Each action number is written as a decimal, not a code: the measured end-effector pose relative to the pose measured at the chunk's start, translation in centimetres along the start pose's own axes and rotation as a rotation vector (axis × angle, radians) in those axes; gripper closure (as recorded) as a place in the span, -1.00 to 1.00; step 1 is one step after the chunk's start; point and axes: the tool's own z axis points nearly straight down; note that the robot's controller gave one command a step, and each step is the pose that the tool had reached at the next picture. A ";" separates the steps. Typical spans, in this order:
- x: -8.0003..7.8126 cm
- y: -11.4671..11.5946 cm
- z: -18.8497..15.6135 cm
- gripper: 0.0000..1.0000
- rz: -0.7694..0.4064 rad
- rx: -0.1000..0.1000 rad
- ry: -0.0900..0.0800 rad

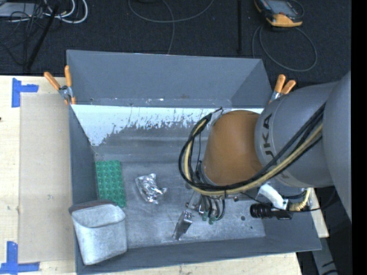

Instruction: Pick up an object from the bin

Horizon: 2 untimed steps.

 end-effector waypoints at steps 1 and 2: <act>-4.3 -7.4 3.8 -1.00 -0.144 0.002 -0.002; -9.3 -14.2 4.2 -1.00 -0.122 -0.003 -0.007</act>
Offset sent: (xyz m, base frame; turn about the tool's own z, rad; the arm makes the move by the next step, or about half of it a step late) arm 0.0101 -0.0813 -0.0356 -0.1487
